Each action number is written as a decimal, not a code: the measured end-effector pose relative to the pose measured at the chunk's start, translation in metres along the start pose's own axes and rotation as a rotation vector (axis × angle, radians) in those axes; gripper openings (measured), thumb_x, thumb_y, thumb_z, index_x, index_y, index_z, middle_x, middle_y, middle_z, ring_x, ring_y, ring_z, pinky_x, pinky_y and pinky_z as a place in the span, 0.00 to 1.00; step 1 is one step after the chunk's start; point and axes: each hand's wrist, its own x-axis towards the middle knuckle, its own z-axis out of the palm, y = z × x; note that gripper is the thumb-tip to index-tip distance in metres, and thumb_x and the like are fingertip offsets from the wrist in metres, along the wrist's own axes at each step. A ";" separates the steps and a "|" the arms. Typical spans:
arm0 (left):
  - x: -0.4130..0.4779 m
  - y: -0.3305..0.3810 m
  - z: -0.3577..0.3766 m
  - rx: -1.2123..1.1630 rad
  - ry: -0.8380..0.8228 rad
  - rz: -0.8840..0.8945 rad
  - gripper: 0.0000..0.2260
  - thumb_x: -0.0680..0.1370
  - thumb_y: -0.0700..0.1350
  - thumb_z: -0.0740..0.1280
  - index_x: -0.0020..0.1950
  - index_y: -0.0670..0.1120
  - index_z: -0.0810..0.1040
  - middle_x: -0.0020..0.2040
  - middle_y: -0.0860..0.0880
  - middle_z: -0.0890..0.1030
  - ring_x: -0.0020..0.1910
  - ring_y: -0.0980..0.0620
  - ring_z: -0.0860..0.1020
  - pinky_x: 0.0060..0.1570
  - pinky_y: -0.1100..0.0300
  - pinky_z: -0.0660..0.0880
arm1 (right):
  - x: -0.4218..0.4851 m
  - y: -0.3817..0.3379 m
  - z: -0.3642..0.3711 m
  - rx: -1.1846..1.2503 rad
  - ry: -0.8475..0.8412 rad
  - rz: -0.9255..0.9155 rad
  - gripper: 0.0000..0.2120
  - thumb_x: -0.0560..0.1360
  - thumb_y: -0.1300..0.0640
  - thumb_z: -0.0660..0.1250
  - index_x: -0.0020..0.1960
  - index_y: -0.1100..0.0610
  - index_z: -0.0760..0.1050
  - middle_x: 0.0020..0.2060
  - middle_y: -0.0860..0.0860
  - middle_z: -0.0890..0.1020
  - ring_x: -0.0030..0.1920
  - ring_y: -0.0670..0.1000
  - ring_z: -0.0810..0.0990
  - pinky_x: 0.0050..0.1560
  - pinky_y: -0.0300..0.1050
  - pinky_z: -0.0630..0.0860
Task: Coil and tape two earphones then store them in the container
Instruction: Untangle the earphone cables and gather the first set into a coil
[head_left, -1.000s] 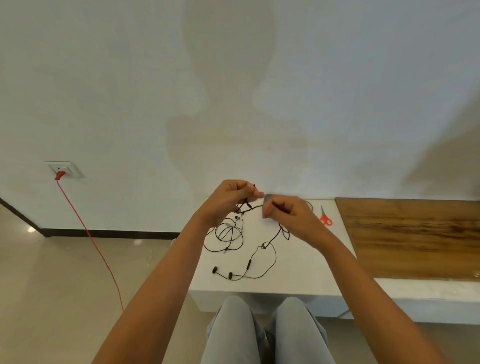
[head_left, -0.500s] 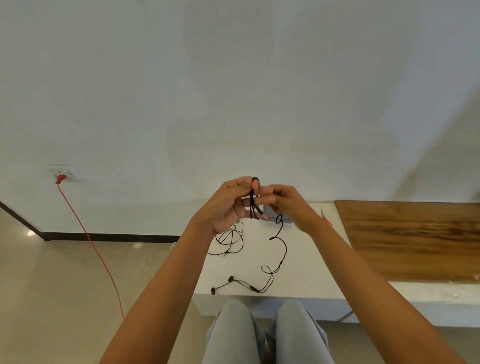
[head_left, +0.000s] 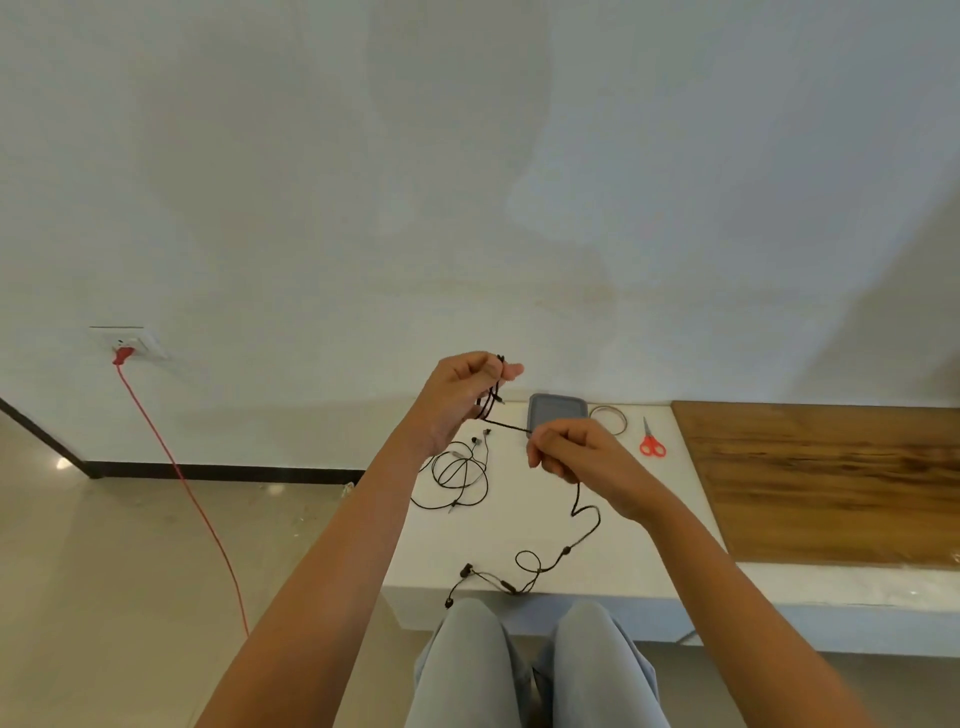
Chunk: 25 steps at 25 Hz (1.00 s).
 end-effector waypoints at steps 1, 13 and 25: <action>-0.001 -0.003 0.001 0.058 -0.024 0.007 0.12 0.81 0.47 0.62 0.40 0.50 0.81 0.53 0.51 0.85 0.57 0.50 0.79 0.47 0.51 0.69 | 0.000 -0.008 -0.004 -0.008 0.022 -0.024 0.14 0.80 0.58 0.61 0.38 0.60 0.78 0.26 0.46 0.71 0.28 0.43 0.66 0.30 0.33 0.63; -0.015 0.018 -0.003 0.233 -0.266 -0.108 0.13 0.83 0.44 0.58 0.44 0.45 0.80 0.34 0.50 0.81 0.49 0.51 0.81 0.40 0.56 0.65 | 0.047 -0.038 -0.050 -0.273 0.414 -0.142 0.13 0.73 0.45 0.69 0.36 0.53 0.83 0.27 0.50 0.77 0.27 0.44 0.68 0.30 0.33 0.68; 0.004 0.042 -0.006 -0.480 -0.123 0.052 0.13 0.83 0.41 0.54 0.43 0.46 0.74 0.58 0.44 0.82 0.62 0.40 0.77 0.50 0.32 0.74 | 0.037 0.013 0.002 0.023 0.137 0.055 0.17 0.78 0.49 0.63 0.37 0.58 0.80 0.26 0.47 0.73 0.26 0.43 0.66 0.29 0.34 0.63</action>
